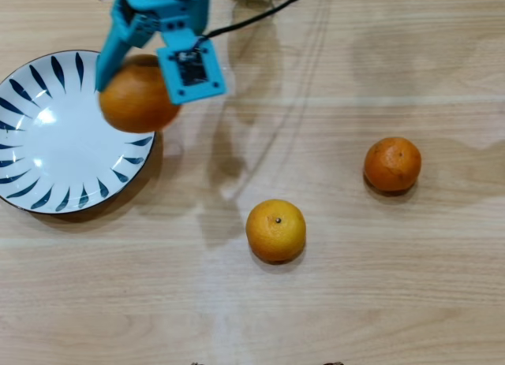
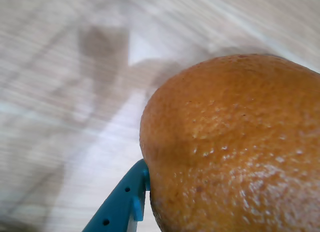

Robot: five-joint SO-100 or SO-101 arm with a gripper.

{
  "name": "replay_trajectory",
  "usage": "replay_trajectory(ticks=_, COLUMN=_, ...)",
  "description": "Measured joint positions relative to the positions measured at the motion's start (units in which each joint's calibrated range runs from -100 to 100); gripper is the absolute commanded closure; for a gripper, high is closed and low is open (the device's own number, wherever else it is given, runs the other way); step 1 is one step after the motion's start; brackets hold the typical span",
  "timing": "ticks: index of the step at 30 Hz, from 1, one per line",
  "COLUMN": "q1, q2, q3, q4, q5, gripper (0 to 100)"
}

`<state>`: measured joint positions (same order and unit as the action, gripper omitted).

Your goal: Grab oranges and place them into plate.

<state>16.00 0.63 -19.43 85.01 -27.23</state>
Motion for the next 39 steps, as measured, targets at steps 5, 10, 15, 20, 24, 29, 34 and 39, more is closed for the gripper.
replay_trajectory(ticks=5, q1=10.55, q2=0.51, q3=0.0, q4=-1.72, q5=3.08, gripper=73)
replay_trajectory(ticks=10, q1=16.21, q2=7.62, q3=0.09, q4=-5.86, q5=4.64, gripper=73)
replay_trajectory(ticks=15, q1=16.63, q2=15.91, q3=0.09, q4=-9.22, q5=4.64, gripper=73)
replay_trajectory(ticks=20, q1=17.39, q2=21.92, q3=0.0, q4=-10.16, q5=3.96, gripper=73)
replay_trajectory(ticks=24, q1=18.57, q2=23.36, q3=-0.18, q4=-10.25, q5=3.39, gripper=68)
replay_trajectory(ticks=29, q1=18.74, q2=23.36, q3=-0.09, q4=-10.16, q5=3.23, gripper=57)
replay_trajectory(ticks=34, q1=18.66, q2=16.76, q3=-0.18, q4=-6.46, q5=2.97, gripper=55)
replay_trajectory(ticks=39, q1=12.07, q2=6.09, q3=-0.18, q4=0.26, q5=2.35, gripper=55)
